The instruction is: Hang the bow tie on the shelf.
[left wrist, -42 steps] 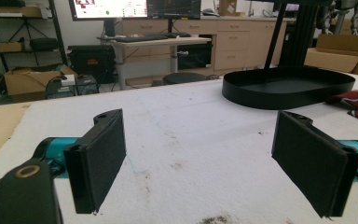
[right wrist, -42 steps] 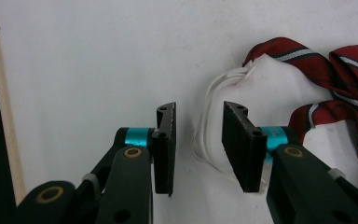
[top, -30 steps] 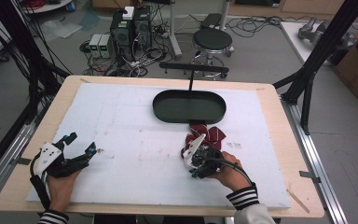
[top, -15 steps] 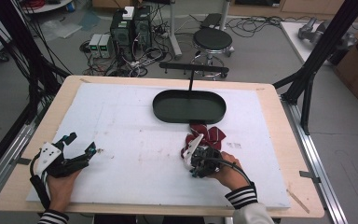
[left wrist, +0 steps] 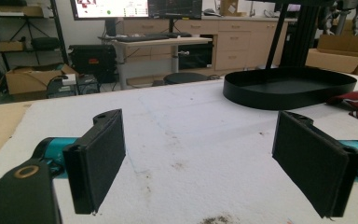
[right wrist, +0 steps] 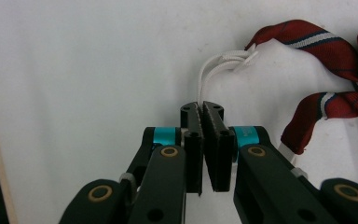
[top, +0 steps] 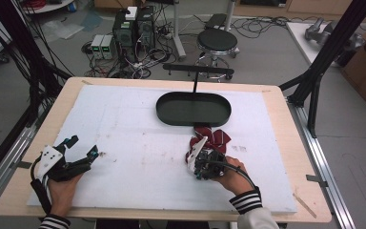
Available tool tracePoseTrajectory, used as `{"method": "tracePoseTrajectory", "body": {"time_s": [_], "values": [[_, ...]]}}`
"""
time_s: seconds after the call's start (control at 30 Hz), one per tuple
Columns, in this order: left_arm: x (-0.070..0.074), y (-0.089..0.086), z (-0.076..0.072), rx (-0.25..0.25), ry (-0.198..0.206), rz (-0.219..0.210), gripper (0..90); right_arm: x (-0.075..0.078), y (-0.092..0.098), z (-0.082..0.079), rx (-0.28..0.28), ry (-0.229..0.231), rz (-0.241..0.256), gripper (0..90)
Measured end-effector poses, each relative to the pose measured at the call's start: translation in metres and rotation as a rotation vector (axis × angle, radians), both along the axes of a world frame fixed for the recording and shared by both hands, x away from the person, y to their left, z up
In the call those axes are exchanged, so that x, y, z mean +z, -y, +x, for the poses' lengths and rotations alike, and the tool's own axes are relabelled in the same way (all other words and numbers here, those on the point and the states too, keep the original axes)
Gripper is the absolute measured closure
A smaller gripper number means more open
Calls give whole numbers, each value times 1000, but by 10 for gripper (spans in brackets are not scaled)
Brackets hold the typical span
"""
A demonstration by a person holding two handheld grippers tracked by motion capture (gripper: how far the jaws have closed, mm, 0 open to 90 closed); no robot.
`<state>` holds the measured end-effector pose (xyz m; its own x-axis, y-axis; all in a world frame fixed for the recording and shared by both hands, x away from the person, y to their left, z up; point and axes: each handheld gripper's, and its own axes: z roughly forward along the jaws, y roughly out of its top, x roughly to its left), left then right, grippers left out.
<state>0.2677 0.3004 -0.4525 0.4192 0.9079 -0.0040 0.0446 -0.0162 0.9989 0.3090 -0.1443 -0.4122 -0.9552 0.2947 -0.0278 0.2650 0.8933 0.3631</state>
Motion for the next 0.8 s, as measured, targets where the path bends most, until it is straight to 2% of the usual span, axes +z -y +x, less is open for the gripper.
{"method": "tracePoseTrajectory", "body": {"time_s": [0.37,0.5,0.6,0.8], "values": [[0,0,0,-1,1,2,174,1,3,-1,-10,5,46,866],[0,0,0,-1,0,2,174,2,5,-1,-35,13,79,868],[0,0,0,0,0,0,174,6,6,-1,-39,32,127,868],[0,0,0,1,0,-1,174,19,11,-2,-59,100,250,868]]}}
